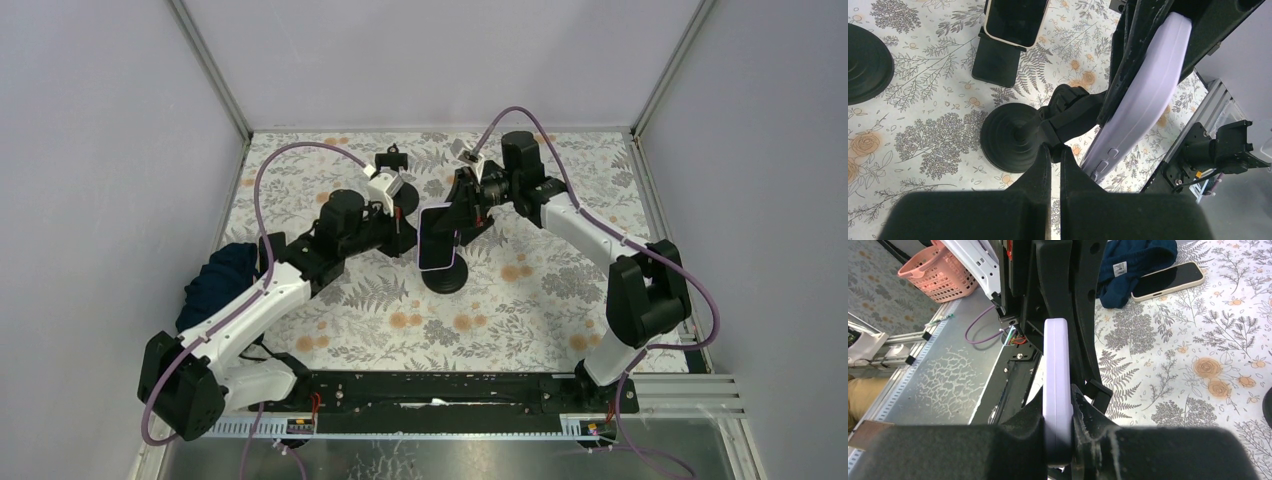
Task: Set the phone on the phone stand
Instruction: Install the phone on the phone stand.
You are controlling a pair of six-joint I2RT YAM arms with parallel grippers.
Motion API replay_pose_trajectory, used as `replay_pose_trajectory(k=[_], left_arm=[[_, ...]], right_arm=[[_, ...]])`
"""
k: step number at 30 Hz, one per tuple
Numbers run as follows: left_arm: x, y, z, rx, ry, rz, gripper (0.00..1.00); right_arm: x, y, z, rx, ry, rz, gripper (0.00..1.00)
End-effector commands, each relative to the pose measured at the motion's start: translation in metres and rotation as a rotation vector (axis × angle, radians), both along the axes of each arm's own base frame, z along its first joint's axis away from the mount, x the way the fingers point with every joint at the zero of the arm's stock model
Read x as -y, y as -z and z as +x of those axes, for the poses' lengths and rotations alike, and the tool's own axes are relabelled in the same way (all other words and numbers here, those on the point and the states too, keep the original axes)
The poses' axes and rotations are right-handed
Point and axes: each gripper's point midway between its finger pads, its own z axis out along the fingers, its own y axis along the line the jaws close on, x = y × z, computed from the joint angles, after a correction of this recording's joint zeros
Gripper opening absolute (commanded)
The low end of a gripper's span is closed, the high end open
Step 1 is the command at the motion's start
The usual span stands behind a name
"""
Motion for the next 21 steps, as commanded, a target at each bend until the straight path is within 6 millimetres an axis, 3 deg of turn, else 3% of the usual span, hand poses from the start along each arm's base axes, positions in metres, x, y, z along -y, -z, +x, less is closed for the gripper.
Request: replay_pose_trajectory(k=[1,21], left_arm=[[-0.013,-0.016,0.007,0.037,-0.047,0.031,0.00],[-0.031,0.000,0.026,0.011,-0.136,0.185,0.00]], right_arm=[[0.033,0.020,0.036,0.057,0.127,-0.069,0.00],[0.061,0.057,0.080,0.027,0.319,-0.312,0.00]])
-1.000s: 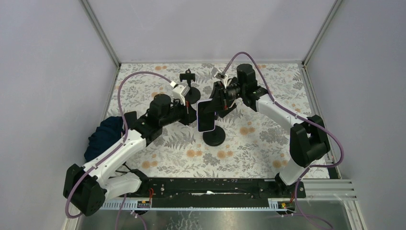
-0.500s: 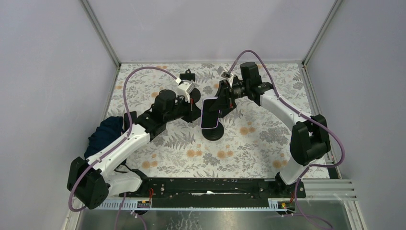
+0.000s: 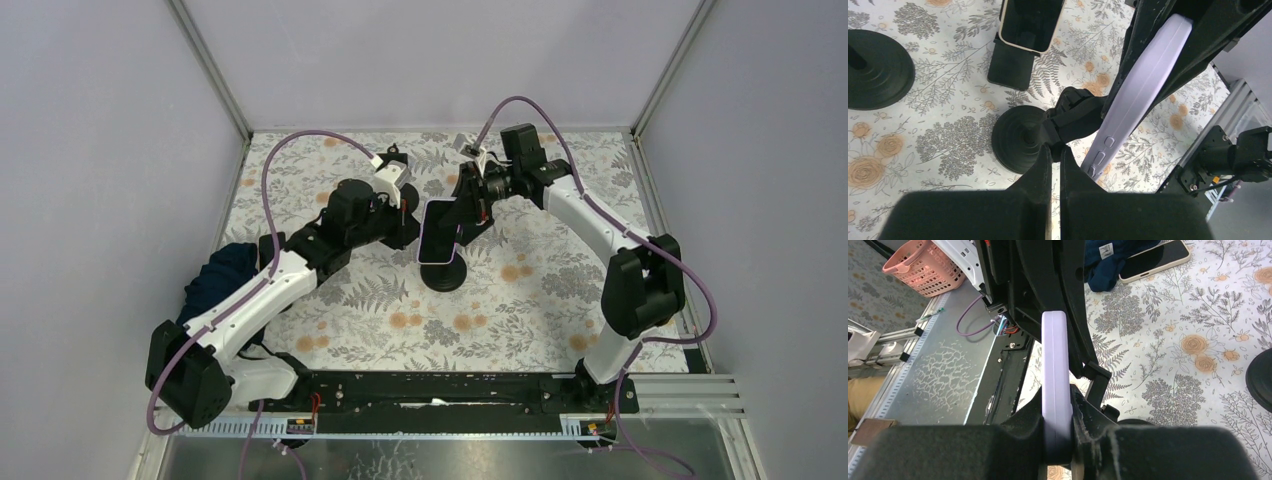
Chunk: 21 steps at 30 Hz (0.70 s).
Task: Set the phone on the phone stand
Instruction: Install the phone on the phone stand.
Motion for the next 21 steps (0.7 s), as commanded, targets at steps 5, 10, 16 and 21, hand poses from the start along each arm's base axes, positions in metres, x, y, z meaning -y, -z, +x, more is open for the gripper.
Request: replay_pose_trajectory(k=[5,10,16,21], left_arm=[[-0.039,0.006,0.010,0.014,-0.133,0.138,0.00],[-0.043,0.007,0.010,0.019,-0.147,0.155,0.00],[-0.051,0.008,0.013,0.021,-0.187,0.187,0.00],[-0.058,0.007,0.018,0.020,-0.228,0.212,0.00]], right_arm=[[0.050,0.058,0.074,0.022,0.328,-0.295,0.00],[0.059,0.061,0.084,0.032,0.379,-0.369,0.00],[0.069,0.059,0.091,0.076,0.447,-0.428,0.00],[0.078,0.056,0.095,0.103,0.485,-0.472,0.00]])
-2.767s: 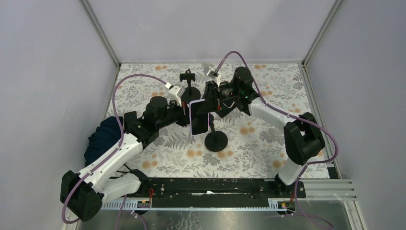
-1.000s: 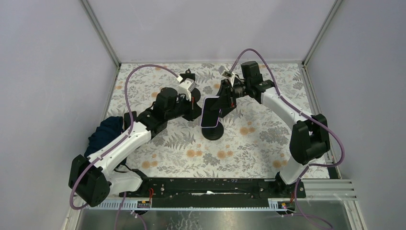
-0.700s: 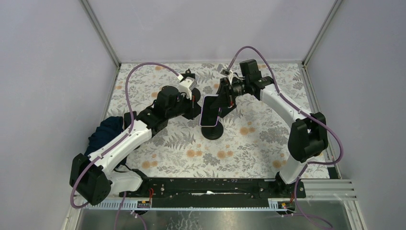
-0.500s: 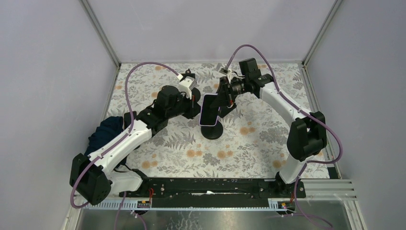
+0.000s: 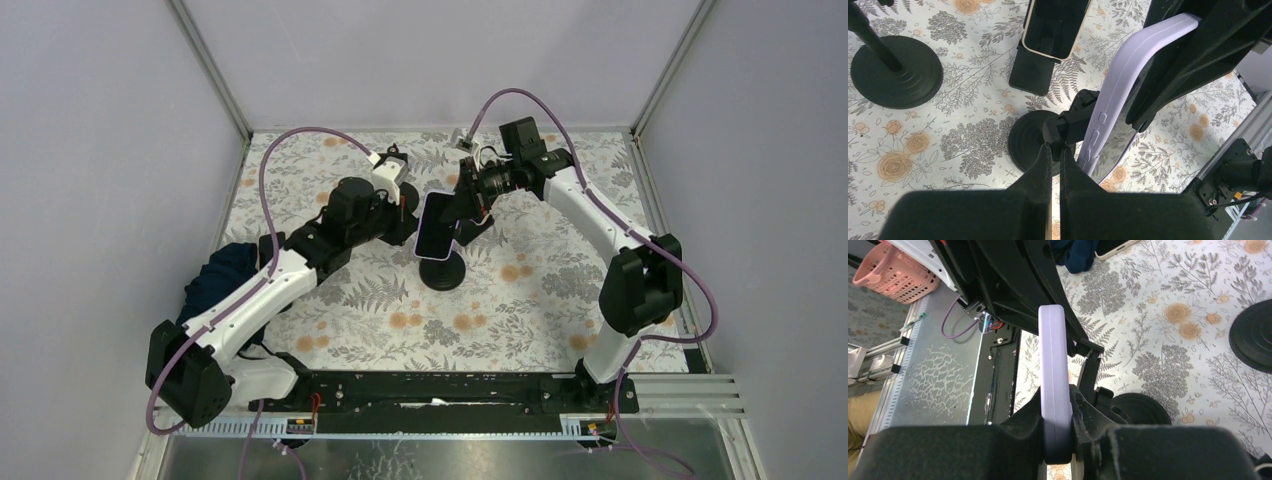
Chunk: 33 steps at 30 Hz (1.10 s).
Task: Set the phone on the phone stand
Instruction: Install the phone on the phone stand.
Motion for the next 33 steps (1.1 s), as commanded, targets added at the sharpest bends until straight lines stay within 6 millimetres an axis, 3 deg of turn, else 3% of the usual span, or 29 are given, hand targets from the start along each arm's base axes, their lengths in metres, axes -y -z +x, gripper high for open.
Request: replay_pose_trajectory(k=[1,13,23,33], left_arm=[[-0.049,0.009,0.007,-0.021,-0.173,0.161,0.00],[-0.034,0.009,0.009,0.017,-0.189,0.234,0.00],[-0.043,0.009,0.011,0.036,-0.227,0.263,0.00],[-0.042,0.002,0.011,0.063,-0.228,0.239,0.00]], right_arm=[[0.074,0.050,0.081,0.167,0.364,-0.359,0.00],[0.079,0.045,0.081,0.244,0.417,-0.476,0.00],[0.088,0.044,0.096,0.264,0.517,-0.570,0.00],[0.102,0.057,0.102,0.231,0.567,-0.666,0.00]])
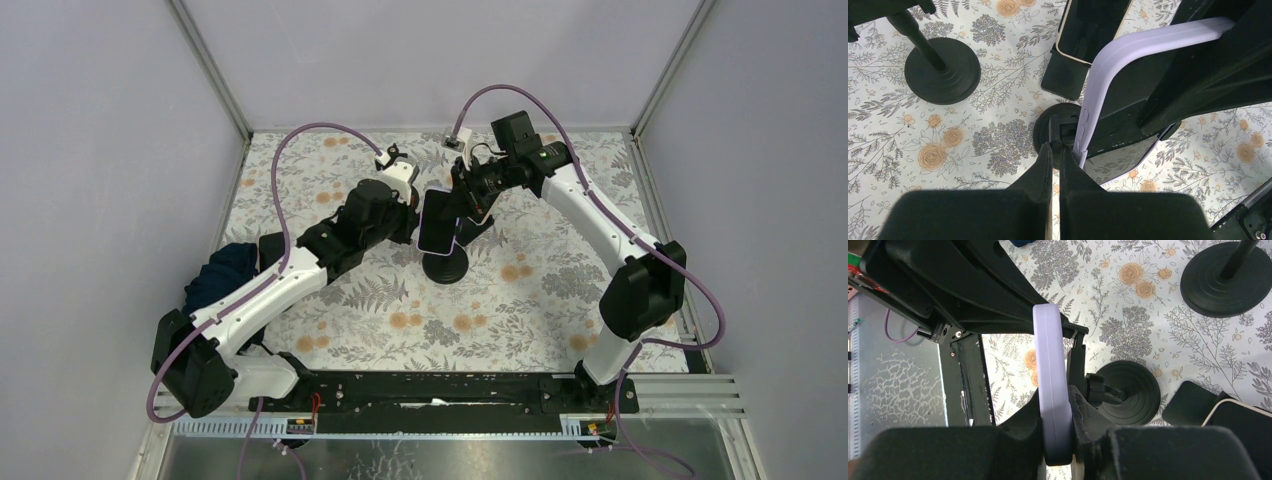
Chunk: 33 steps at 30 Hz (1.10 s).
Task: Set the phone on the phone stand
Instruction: Install the phone on the phone stand.
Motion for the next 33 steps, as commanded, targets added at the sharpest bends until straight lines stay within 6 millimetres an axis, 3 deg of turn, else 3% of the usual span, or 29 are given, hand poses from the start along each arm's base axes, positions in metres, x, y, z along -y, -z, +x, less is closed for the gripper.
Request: replay_pose_trajectory(k=[1,33], left_arm=[[-0.039,-0.004,-0.002,0.016,-0.110,0.097,0.00],[-0.029,-0.010,-0.002,0.023,-0.097,0.091,0.00]], right_arm=[[0.098,0.052,0.090,0.188,0.390,-0.440,0.00],[0.123,0.067,0.110,0.241,0.492,-0.571,0.00]])
